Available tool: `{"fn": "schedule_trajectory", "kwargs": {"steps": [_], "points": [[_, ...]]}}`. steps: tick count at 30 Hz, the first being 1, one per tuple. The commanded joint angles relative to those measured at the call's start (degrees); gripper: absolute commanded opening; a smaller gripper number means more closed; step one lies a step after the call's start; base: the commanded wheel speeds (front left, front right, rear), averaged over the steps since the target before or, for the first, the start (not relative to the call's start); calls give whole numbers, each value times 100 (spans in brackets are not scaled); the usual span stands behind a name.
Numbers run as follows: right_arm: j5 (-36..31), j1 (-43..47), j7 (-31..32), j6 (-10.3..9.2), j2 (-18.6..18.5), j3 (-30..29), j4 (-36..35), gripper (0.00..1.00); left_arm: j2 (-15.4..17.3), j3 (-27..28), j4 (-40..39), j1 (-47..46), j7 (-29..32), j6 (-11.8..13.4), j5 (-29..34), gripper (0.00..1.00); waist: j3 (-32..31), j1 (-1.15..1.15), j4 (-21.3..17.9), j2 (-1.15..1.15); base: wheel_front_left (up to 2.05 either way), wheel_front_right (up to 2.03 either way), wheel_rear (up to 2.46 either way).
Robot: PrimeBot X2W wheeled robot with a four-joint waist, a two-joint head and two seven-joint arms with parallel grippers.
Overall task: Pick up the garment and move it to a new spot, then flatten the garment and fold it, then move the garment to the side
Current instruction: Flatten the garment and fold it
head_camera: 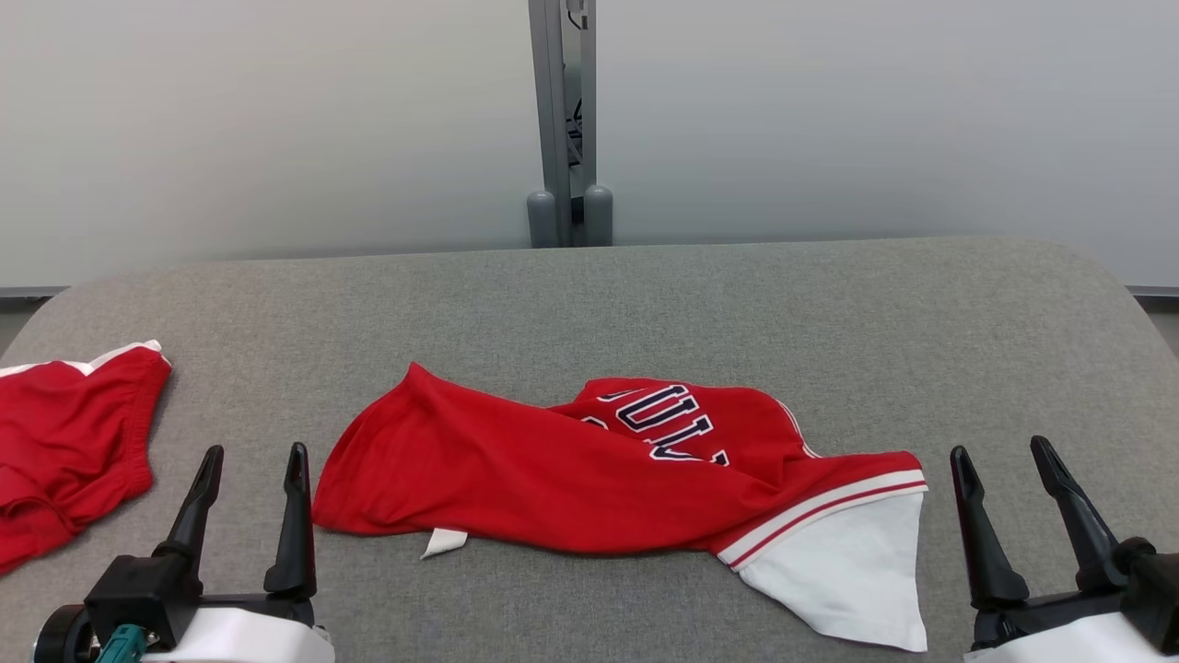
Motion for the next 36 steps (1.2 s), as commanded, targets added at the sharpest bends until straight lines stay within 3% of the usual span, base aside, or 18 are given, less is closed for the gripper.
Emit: {"fn": "schedule_trajectory", "kwargs": {"steps": [1, 14, 19, 25, 28, 36], "points": [[49, 51, 1, 2, -6, -3, -40, 100, 29, 2, 7, 24, -14, -15, -13, 100, 3, 0, 9, 0, 0, 0, 0], [103, -34, 13, 2, -6, 72, -16, 100, 81, -74, -21, -226, 88, -38, 35, 100, 56, 0, -43, 0, 0, 0, 0], [87, -100, 35, 2, -6, 109, -26, 100, 83, -202, 72, -469, 276, -186, 12, 100, 156, 0, -123, 0, 0, 0, 0], [64, -222, 21, 2, -8, 204, -50, 100, -8, -583, 715, -1074, 1055, -673, -269, 100, 513, 0, -286, 0, 0, 0, 0], [115, -357, -34, 2, -8, 283, 35, 100, -88, -656, 1521, -1369, 1393, -1051, -586, 100, 741, 0, -451, 0, 0, 0, 0], [178, -533, -176, 2, -10, 311, 212, 100, -201, -584, 2781, -1615, 1623, -1456, -1038, 100, 1023, 0, -660, 0, 0, 0, 0]]}}
